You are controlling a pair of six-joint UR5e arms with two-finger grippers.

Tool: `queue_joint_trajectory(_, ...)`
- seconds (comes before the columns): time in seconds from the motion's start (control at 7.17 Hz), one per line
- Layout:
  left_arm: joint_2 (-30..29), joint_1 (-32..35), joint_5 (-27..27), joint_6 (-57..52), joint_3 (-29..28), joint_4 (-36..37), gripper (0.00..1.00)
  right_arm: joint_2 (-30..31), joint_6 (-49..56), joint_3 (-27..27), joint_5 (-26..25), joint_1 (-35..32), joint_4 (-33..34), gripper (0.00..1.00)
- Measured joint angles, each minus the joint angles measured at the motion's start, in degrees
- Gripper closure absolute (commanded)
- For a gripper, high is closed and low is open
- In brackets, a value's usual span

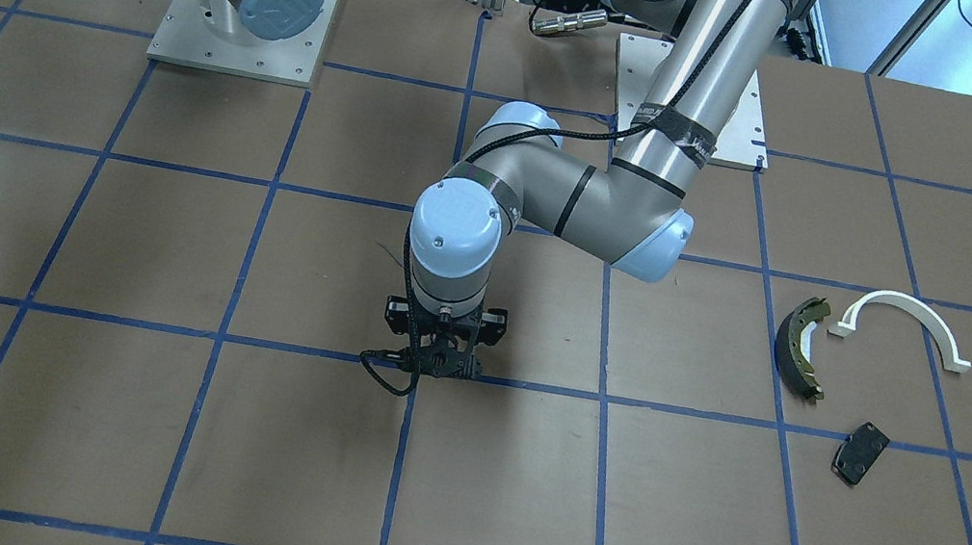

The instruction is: Place bearing gear from tray to pile

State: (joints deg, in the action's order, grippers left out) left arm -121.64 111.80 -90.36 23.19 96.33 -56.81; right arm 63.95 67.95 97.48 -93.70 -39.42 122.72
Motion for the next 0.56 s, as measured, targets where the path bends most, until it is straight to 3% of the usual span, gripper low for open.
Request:
queue_joint_trajectory(0.14,0.02,-0.19,0.19,-0.44,0.07,0.26,0.87,2.8,-6.2,0.73,-0.02,-3.81,-4.97,1.0)
queue_joint_trajectory(0.28,-0.02,-0.35,0.6,-0.67,0.12,0.8,0.97,5.35,-14.1,2.26,0.03,-8.61,-8.31,1.0)
queue_joint_trajectory(0.56,0.17,-0.71,1.69,-1.05,0.13,1.85,0.99,9.99,-32.37,7.96,1.9,-19.07,-10.3,1.0)
